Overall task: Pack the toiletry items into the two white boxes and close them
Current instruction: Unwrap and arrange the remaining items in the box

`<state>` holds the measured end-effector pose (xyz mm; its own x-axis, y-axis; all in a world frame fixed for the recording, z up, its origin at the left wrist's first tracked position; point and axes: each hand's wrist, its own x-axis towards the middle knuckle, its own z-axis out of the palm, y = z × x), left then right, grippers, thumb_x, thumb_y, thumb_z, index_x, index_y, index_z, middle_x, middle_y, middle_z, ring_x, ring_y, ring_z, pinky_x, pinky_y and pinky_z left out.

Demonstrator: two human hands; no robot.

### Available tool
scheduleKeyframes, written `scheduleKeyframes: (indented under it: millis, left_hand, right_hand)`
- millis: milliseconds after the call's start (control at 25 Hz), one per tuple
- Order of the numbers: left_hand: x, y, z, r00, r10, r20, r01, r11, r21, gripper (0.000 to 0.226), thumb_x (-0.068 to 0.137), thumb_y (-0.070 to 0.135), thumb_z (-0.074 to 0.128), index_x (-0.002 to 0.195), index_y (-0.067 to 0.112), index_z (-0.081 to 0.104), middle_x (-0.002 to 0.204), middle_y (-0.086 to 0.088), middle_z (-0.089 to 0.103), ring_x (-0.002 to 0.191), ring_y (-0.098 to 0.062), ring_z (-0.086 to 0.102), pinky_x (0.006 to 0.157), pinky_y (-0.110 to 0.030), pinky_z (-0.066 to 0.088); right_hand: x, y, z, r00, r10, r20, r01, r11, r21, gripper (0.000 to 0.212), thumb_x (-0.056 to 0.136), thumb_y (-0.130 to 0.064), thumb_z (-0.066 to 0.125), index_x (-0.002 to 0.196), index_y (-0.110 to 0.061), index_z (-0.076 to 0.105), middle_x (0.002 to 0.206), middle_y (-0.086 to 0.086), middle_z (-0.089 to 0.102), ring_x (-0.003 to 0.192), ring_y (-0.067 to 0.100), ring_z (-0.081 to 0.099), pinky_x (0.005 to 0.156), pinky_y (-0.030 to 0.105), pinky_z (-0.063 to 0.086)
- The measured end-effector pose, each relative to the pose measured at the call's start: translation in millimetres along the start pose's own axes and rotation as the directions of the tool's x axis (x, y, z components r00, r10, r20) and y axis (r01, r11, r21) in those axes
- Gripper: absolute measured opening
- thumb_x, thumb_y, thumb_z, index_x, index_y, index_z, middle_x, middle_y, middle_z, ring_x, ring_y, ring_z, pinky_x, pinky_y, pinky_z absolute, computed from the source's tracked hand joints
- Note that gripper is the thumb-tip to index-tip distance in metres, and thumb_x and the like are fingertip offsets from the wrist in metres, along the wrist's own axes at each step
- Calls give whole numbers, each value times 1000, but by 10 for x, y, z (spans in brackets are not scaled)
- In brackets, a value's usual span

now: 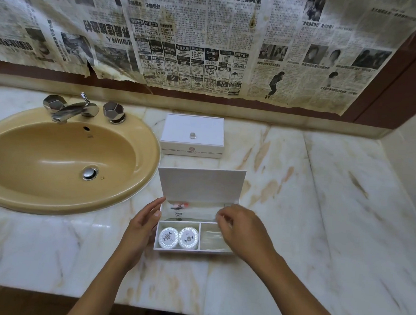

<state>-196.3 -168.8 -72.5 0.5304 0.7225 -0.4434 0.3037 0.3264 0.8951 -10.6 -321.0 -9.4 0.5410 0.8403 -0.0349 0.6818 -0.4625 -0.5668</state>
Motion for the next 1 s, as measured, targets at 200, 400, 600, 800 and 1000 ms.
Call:
scheduleKeyframes:
  millis: [200, 400, 600, 800, 1000]
  left_hand:
    - [-30, 45, 16, 1000, -4, -1, 4, 1000, 6, 32, 104, 29, 51, 124, 51, 63, 118, 30, 67, 112, 7, 62, 83, -18, 52]
    - [-21, 43, 1, 1000, -15, 2, 15, 1000, -8, 32, 104, 30, 52, 125, 50, 64, 127, 18, 67, 121, -8, 63, 89, -29, 52]
    - [-17, 53, 1, 1000, -18, 4, 19, 1000, -14, 32, 104, 29, 52, 123, 51, 64, 123, 27, 66, 121, -8, 63, 86, -28, 53]
    - [-32, 70, 11, 1000, -24, 5, 24, 1000, -15, 31, 104, 29, 52, 126, 48, 63, 122, 24, 68, 118, -5, 64, 80, -21, 53]
    - [-29, 71, 13, 1000, -26, 4, 26, 1000, -10, 31, 104, 28, 51, 124, 49, 64, 113, 33, 69, 112, 5, 64, 74, -14, 53]
  right_hand:
    - [105, 359, -83, 975, 159, -157, -156, 987, 33, 17, 90, -14, 54, 99, -14, 68, 97, 0, 61, 88, 14, 56, 74, 21, 41]
    - [47, 722, 89, 968, 241, 62, -235, 968, -89, 39, 87, -4, 49, 121, -21, 60, 123, -1, 54, 115, 19, 48, 91, 27, 40]
    - [2, 764, 202, 972, 186, 141, -150, 962, -229, 39, 84, -4, 50, 112, -25, 67, 112, -1, 55, 108, 21, 47, 84, 32, 44]
    - [15, 790, 240, 982, 174, 78, -146, 948, -282, 30, 89, -12, 51, 104, -29, 71, 105, -3, 60, 99, 18, 48, 75, 28, 37]
    - [-5, 840, 199, 986, 164, 35, -149, 952, -267, 23, 90, -19, 55, 99, -29, 73, 100, -3, 63, 98, 20, 49, 72, 29, 33]
